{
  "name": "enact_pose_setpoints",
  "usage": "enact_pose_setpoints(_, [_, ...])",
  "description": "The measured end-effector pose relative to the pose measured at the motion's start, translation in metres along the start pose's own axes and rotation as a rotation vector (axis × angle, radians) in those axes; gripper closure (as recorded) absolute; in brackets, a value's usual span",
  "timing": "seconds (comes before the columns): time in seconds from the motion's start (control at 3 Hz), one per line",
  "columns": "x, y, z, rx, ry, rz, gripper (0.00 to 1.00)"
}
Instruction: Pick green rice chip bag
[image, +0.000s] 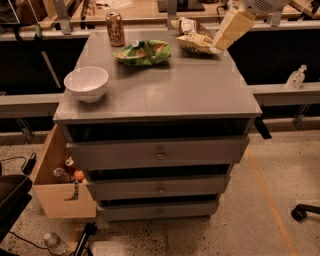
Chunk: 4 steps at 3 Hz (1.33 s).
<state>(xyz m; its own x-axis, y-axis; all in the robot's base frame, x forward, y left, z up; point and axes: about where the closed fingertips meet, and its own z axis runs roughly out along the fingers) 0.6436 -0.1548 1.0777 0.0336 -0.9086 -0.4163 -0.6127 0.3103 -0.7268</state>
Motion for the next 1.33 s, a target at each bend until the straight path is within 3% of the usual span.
enact_pose_setpoints(0.33, [0.0,0.0,-0.001,0.0,0.002,0.004,0.0])
enact_pose_setpoints(0.67, [-0.012,-0.005,0.016,0.022,-0.045,-0.011,0.0])
enact_pose_setpoints(1.0, [-0.035,-0.017,0.055,0.037,-0.164,-0.032,0.0])
enact_pose_setpoints(1.33, [-0.054,-0.022,0.111,0.01,-0.291,-0.042,0.0])
